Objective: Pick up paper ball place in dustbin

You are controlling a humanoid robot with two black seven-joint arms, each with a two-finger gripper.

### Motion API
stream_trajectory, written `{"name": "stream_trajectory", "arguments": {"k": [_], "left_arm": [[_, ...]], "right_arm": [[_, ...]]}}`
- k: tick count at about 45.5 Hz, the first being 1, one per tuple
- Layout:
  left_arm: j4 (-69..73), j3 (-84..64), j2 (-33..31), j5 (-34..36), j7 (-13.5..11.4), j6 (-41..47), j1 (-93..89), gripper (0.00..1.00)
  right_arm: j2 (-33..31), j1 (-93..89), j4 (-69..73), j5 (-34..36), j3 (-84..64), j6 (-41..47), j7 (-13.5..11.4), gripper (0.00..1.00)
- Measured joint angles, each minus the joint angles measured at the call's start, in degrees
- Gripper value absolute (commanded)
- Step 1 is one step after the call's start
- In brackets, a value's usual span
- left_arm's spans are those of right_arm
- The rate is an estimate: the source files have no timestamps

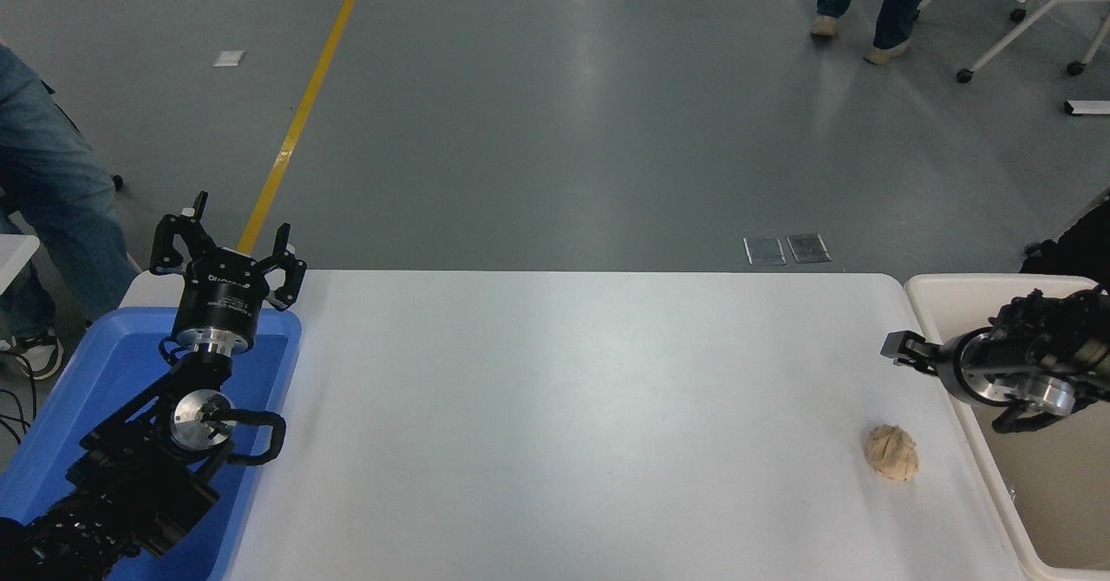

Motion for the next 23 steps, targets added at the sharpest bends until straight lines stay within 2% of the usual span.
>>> {"name": "stream_trajectory", "arguments": {"k": [23], "left_arm": [[0.0, 0.0, 0.0, 0.0, 0.0, 0.0, 0.0, 0.99]], "right_arm": [[0.4, -7.7, -1.7, -0.3, 5.9, -0.8, 0.1, 1.00]]}}
